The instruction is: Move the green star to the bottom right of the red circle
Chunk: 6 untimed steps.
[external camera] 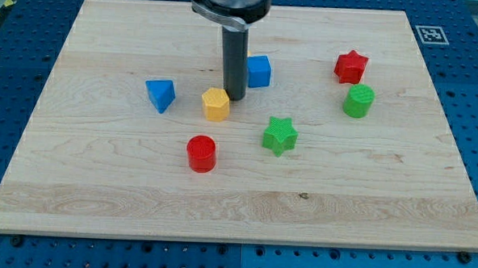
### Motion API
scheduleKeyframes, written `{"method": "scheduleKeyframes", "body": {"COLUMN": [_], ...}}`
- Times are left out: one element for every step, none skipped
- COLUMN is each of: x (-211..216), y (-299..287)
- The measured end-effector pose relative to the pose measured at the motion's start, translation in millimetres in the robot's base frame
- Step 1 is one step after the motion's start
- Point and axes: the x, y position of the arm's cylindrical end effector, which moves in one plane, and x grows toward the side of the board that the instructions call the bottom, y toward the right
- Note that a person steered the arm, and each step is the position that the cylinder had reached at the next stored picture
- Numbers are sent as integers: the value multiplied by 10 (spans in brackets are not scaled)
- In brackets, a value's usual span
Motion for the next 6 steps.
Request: {"method": "scheduleKeyframes", "body": {"x": [137, 266, 453, 688, 874, 1039], "y": [229, 439, 615, 627, 448, 167]}}
